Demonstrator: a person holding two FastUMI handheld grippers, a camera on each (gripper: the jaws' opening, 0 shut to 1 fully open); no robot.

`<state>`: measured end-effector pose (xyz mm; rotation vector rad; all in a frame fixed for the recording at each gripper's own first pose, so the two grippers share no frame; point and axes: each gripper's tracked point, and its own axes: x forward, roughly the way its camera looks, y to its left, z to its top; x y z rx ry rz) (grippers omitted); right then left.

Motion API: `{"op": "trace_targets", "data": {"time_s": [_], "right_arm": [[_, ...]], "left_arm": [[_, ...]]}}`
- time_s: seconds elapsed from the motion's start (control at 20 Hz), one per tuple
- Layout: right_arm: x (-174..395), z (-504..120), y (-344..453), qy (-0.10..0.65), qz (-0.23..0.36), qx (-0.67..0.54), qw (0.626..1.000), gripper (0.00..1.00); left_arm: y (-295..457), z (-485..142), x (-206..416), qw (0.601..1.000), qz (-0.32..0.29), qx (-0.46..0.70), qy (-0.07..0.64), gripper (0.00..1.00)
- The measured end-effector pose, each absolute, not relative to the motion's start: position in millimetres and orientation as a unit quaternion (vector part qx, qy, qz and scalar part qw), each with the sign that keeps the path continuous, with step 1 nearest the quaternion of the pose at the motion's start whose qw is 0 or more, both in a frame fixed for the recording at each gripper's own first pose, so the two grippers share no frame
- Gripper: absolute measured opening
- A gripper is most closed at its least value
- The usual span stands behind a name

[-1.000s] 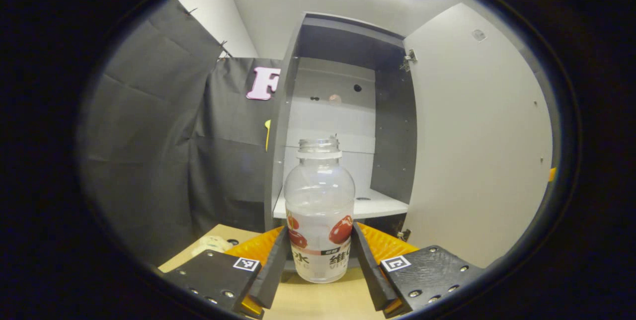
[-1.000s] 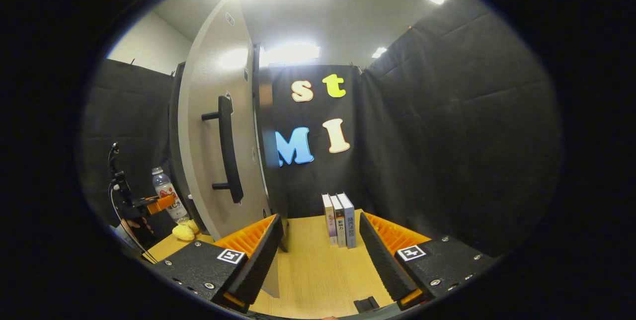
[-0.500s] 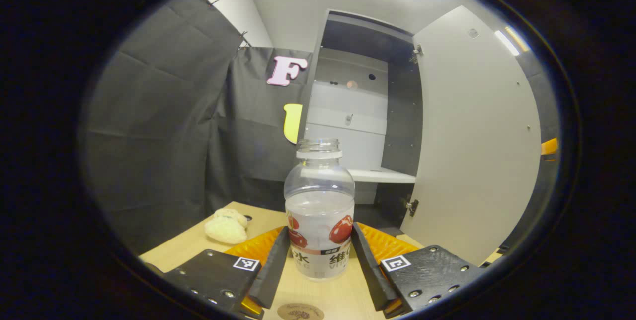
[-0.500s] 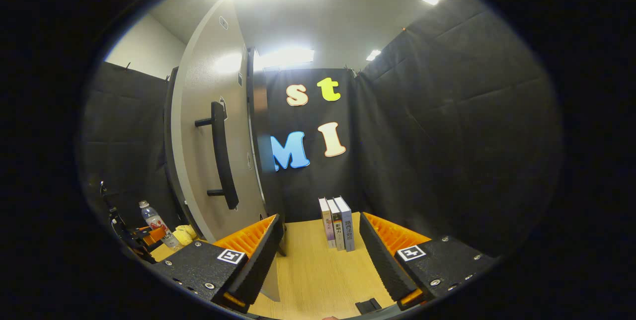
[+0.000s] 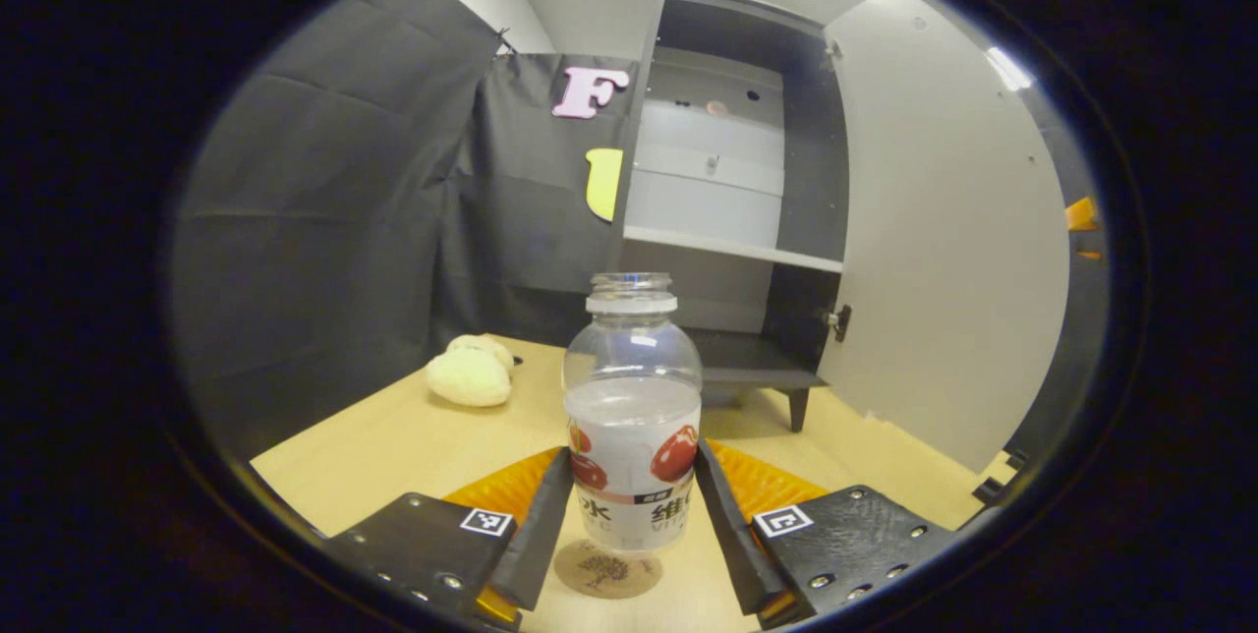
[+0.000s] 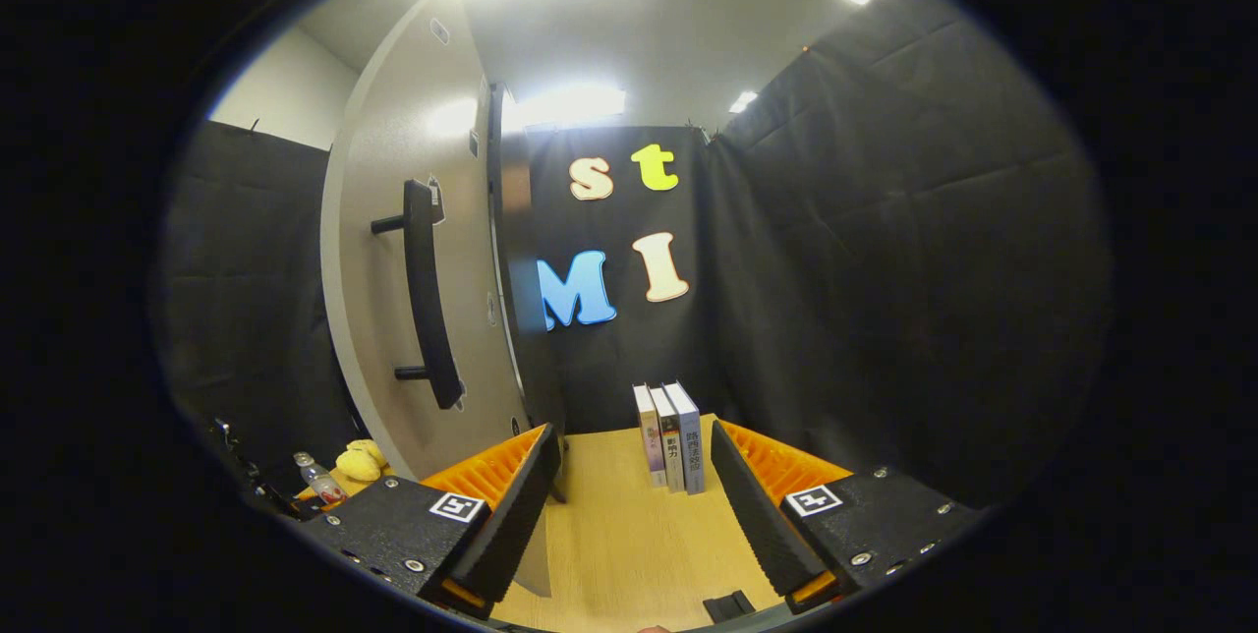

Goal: Open the cabinet door with the right hand, grasp the bottle in the cabinet with the left hand and place it on the coaster, then close the cabinet door with the right hand.

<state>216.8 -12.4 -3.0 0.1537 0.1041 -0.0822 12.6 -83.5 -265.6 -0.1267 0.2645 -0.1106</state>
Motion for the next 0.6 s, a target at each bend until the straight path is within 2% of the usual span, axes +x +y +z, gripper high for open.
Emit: {"op": "trace_targets", "data": {"time_s": [0.15, 0.25, 0.35, 0.4, 0.45, 0.6], "right_arm": [[224, -5, -11, 0.059, -0.037, 0.065, 0.996, 0.95], [227, -7, -7, 0.063, -0.032, 0.055, 0.996, 0.95], [231, -10, -5, 0.066, -0.028, 0.047, 0.996, 0.95], [233, -12, -5, 0.067, -0.027, 0.042, 0.996, 0.91], [235, -13, -5, 0.068, -0.027, 0.04, 0.997, 0.95], [241, -16, -1, 0.069, -0.02, 0.051, 0.996, 0.95]], "left_arm": [[-80, -294, 6, 0.986, -0.045, -0.059, 0.148, 0.77], [-79, -308, 5, 0.986, -0.034, -0.057, 0.152, 0.74], [-77, -316, 7, 0.987, -0.022, -0.052, 0.147, 0.77], [-76, -319, 4, 0.988, -0.018, -0.051, 0.144, 0.77], [-76, -321, 3, 0.988, -0.016, -0.05, 0.145, 0.77], [-83, -336, 2, 0.985, -0.014, -0.05, 0.164, 0.75]]}}
